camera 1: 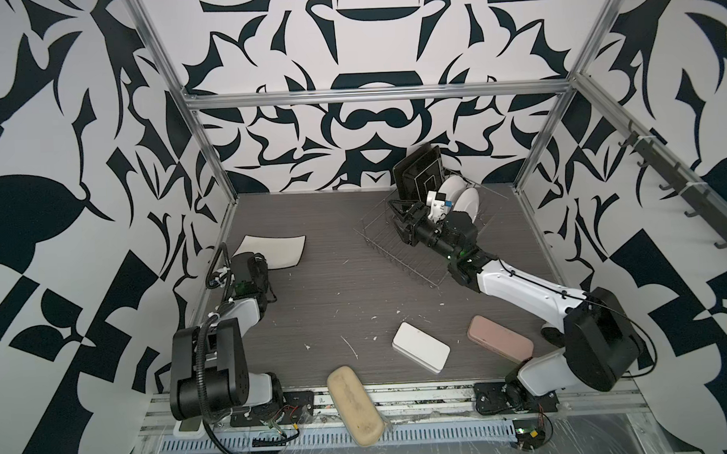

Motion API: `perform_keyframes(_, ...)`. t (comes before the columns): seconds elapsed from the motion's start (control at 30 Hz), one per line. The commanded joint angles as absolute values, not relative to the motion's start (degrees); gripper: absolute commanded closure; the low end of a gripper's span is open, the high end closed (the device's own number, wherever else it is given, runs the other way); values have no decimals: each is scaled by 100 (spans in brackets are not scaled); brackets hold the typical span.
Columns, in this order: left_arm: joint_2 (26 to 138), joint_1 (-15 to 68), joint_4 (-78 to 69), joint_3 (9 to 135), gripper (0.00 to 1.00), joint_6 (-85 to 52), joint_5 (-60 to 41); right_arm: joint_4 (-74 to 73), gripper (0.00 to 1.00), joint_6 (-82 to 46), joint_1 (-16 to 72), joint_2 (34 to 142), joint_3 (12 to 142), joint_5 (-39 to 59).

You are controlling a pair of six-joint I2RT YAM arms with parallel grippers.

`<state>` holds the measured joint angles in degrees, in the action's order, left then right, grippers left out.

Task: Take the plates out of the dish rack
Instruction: 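Lower the white square plate flat onto the table with the left gripper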

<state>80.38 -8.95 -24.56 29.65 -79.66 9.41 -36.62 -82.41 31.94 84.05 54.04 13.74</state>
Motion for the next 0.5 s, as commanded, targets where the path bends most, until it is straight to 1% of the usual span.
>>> perform_keyframes(0.0, 8022, -1004, -3974, 3164, 100, -8095, 788, -3969, 30, -8308, 3154, 8270, 5336, 1384)
perform_keyframes(0.23, 8465, -1140, -4412, 3195, 100, -8228, 486, -4048, 30, -8389, 3138, 8297, 5274, 1415)
perform_keyframes(0.47, 8705, -1151, -4431, 3274, 100, -8210, 553, -3966, 30, -8366, 3132, 8253, 5261, 1415)
